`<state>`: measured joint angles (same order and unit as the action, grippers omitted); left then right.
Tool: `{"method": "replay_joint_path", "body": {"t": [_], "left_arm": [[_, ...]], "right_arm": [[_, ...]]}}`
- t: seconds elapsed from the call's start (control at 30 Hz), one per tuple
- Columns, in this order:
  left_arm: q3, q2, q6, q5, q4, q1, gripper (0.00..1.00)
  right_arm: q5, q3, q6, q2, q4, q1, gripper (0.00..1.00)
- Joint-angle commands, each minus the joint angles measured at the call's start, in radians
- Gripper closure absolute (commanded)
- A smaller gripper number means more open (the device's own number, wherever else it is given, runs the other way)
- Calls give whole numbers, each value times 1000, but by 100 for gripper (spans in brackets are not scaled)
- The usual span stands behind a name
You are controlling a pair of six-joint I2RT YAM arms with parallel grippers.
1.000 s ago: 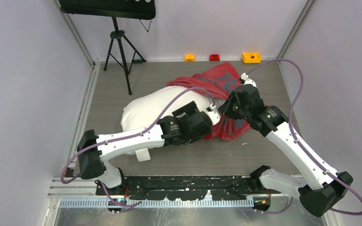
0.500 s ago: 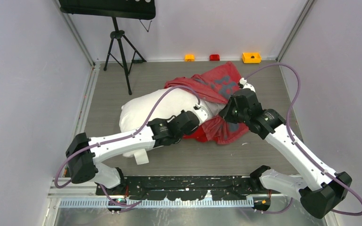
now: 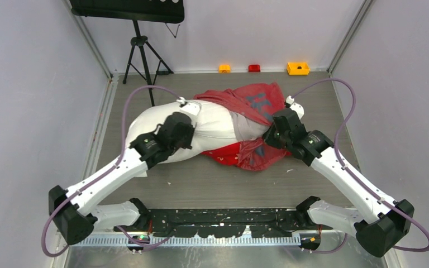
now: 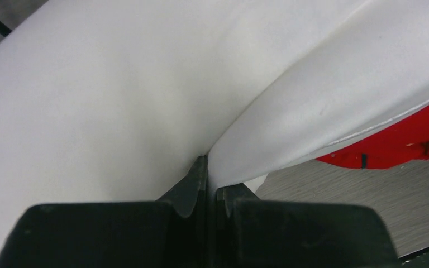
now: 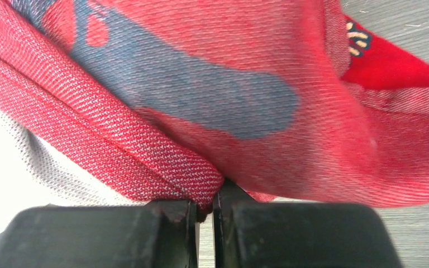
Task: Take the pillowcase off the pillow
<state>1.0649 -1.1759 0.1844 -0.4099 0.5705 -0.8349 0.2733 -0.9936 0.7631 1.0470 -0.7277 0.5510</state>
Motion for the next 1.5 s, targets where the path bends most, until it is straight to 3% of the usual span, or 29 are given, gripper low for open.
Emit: {"method": "replay_joint_path", "body": {"t": [0.0, 0.17, 0.27, 0.33, 0.4, 0.43, 0.53, 0.6, 0.77, 1.1, 1.33, 1.47], "left_arm": [[-54, 154, 114, -118, 133, 234, 100], [-97, 235, 150, -17, 138, 423, 100], [-105, 251, 147, 28, 131, 444, 100], [-108, 253, 138, 69, 120, 444, 100], [-109, 255, 130, 130, 102, 444, 100], [-110, 257, 127, 166, 92, 443, 100], [-108, 260, 118, 286, 68, 443, 100], [-104, 265, 111, 360, 55, 442, 100], [-102, 279, 97, 508, 30, 442, 100], [-125, 295, 85, 606, 40, 441, 100], [-132, 244, 147, 660, 104, 439, 100], [-143, 214, 182, 724, 163, 426, 100]], "right_arm": [[431, 0, 59, -52, -140, -80, 100], [524, 23, 85, -144, -151, -164, 100], [528, 32, 56, -192, -124, -171, 100], [453, 45, -16, -216, -70, -171, 100], [273, 55, -135, -235, -1, -171, 98], [159, 58, -183, -241, 22, -171, 91], [-131, 47, -289, -241, 59, -171, 38], [-233, 27, -298, -225, 55, -171, 16], [-235, -101, -300, -140, -78, -169, 12], [-302, -283, -317, -81, -144, -128, 10], [-209, -404, -358, 31, -85, 81, 10], [-194, -431, -371, 97, -32, 126, 10]]}}
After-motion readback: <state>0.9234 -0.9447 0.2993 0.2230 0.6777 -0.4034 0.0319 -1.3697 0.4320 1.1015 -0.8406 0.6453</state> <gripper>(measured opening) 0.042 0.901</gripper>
